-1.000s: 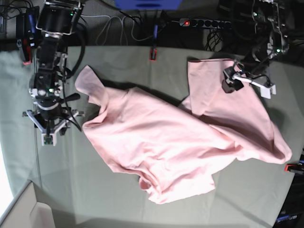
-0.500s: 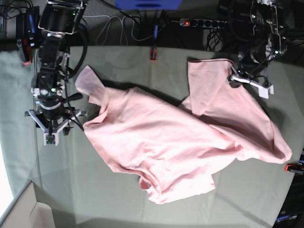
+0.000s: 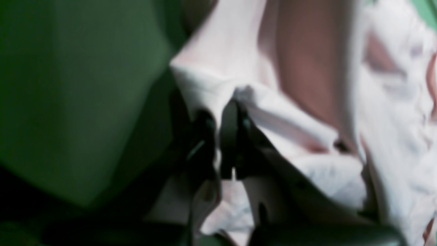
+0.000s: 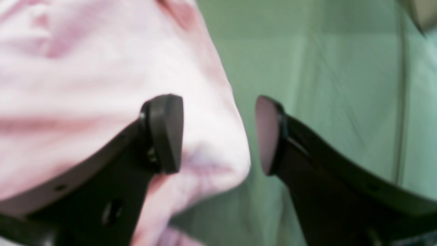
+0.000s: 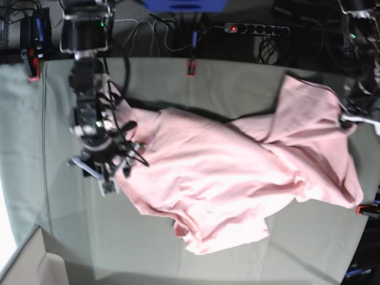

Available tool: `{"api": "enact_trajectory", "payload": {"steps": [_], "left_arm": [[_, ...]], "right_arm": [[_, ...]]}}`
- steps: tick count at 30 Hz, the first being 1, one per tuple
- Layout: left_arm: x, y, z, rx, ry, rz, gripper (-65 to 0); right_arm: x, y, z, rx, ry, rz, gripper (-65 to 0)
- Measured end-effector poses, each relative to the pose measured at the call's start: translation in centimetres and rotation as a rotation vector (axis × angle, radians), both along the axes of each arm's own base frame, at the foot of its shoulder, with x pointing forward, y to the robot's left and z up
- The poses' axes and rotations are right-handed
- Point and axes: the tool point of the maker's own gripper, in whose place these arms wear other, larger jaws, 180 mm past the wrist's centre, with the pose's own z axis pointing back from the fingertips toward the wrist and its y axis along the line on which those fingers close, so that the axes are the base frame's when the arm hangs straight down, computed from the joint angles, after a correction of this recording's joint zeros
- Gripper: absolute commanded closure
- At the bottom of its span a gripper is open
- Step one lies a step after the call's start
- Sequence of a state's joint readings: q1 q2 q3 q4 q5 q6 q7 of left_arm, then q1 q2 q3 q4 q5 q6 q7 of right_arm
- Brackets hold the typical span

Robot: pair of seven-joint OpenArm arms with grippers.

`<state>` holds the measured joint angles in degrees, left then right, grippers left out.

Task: Layout the t-shirt on the table in an organized manner, then fold the t-shirt properly
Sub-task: 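Grasp opposite shirt edges with both grippers and stretch the shirt apart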

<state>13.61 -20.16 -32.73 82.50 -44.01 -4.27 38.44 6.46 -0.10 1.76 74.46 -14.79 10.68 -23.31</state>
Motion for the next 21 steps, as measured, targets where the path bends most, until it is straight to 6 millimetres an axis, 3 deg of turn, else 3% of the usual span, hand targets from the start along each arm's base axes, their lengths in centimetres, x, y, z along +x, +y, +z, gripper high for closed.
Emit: {"api": "enact_trajectory", "payload": {"steps": [4,11,21], "left_arm": [[0.0,1.3,0.7,0.035,-0.005,0.004,-0.1],[0.4,1.4,1.0,0.038,-0.01,0.001,-0.1],[-0.4,1.4,0.5,0.038,0.009,0.002,-0.1]], "right_arm": [[1.7,-0.2,-1.0,0.008,0.036,-0.009,-34.8],[4.0,-0.7,-2.5,0.008,0.093,-0.007,-35.1],[3.8,-1.8,-4.4,0.002,0.092,0.004,-34.5]]}}
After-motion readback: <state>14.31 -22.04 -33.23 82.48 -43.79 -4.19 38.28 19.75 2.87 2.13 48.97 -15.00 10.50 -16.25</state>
